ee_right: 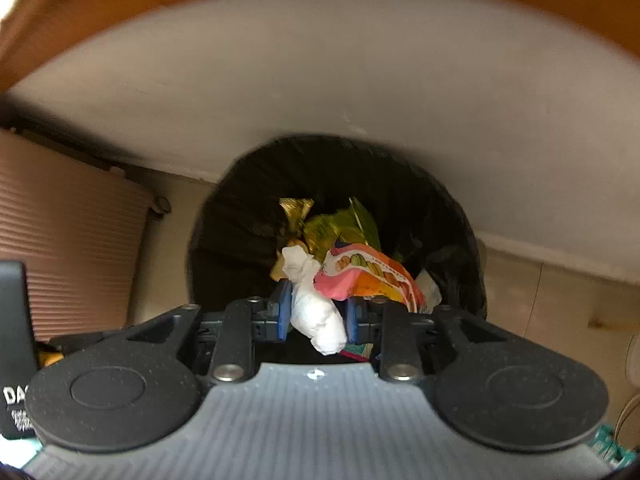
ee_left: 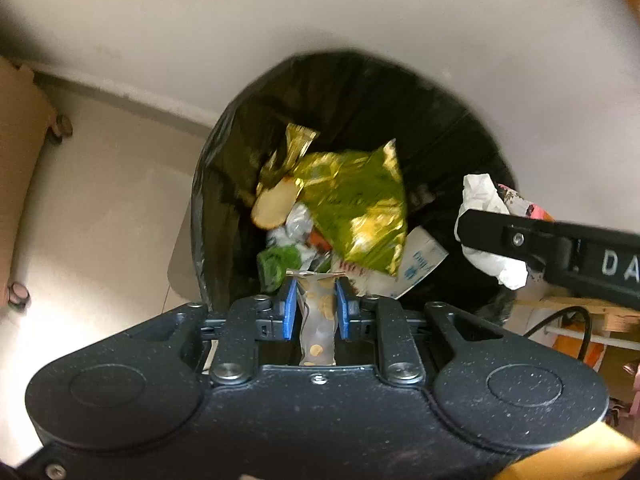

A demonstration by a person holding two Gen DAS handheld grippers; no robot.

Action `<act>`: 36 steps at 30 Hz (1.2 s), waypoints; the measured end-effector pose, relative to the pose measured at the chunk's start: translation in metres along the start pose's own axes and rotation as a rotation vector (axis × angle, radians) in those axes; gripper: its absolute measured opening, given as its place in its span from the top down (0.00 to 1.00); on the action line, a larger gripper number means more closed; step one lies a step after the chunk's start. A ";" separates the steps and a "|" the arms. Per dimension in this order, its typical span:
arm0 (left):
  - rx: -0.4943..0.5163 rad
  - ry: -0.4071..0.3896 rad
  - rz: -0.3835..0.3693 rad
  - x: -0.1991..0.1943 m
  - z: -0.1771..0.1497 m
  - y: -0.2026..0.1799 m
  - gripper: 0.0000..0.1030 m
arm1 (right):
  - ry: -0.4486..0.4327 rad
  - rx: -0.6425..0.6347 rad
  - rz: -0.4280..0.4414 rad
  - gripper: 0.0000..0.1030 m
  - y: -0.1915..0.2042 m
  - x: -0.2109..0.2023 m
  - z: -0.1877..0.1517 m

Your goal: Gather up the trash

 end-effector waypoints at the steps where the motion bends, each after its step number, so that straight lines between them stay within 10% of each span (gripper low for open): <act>1: 0.001 0.004 0.002 0.003 -0.001 0.001 0.81 | 0.009 0.011 -0.005 0.68 -0.002 0.006 0.000; 9: 0.005 -0.002 0.006 0.008 -0.007 0.002 0.75 | 0.012 0.014 -0.017 0.48 0.000 0.015 -0.007; 20: 0.003 -0.035 0.028 -0.006 -0.003 0.000 0.24 | 0.002 0.001 0.001 0.28 0.005 0.008 -0.005; 36: -0.008 -0.062 0.021 -0.022 -0.007 0.000 0.16 | -0.026 0.005 0.022 0.20 0.009 -0.012 -0.003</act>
Point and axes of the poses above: each gripper's, at about its wrist camera, not at the fingertips, and x roughly the way its jaws point, y to its left, z to its top, the point moved 6 cm from there along x, roughly the way its jaws point, and after that the axes turned 6 degrees about -y, right-handed, at the moved point
